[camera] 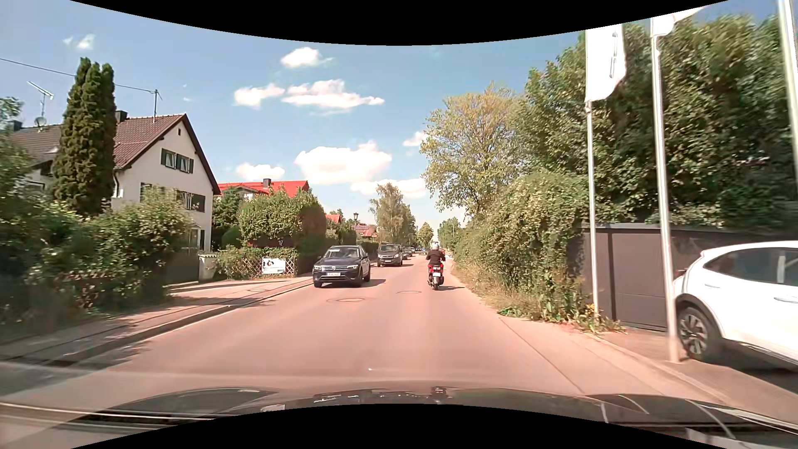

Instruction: Follow the waypoints while adhering to traffic rules and regulations

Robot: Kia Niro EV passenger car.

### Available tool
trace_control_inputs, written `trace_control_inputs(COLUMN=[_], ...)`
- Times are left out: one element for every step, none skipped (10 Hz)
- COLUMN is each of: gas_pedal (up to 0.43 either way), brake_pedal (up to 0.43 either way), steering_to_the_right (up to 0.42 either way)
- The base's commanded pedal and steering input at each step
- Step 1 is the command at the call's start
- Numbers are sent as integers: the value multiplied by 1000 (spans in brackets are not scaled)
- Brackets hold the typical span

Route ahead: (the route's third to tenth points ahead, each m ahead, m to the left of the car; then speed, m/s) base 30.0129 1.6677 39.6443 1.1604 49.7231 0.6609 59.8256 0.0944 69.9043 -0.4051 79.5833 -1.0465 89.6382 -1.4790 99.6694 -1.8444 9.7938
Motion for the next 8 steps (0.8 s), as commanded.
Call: trace_control_inputs(gas_pedal=[177, 177, 177, 177, 189, 189, 197, 197], brake_pedal=[12, 12, 12, 12, 12, 12, 12, 12], steering_to_the_right=[4, 7, 7, 7, 9, 11, 14, 16])
